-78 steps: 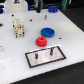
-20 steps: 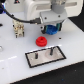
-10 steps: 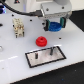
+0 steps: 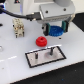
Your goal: Insert the blue gear onto the right peg, followed by the red gear
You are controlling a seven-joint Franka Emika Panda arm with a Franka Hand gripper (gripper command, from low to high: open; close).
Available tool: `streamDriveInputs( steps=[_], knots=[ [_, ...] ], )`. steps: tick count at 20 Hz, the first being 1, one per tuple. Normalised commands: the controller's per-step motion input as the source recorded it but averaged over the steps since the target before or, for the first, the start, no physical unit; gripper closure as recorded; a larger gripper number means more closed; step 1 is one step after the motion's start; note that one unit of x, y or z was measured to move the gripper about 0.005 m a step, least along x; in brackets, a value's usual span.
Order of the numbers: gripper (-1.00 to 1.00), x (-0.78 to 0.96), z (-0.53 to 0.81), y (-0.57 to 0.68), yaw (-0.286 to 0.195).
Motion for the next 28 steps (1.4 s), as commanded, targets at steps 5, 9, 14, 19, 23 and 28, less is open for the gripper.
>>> streamDriveInputs(
  steps=[5,9,14,19,23,28],
  knots=[
    [1.00,0.78,0.13,-0.19,0.000],
    [1.00,0.59,0.07,-0.03,0.000],
    [1.00,0.38,-0.02,-0.07,0.000],
    [1.00,0.25,-0.07,-0.15,0.000],
    [1.00,0.22,-0.09,-0.16,0.000],
    [1.00,0.11,-0.07,-0.09,0.000]
  ],
)
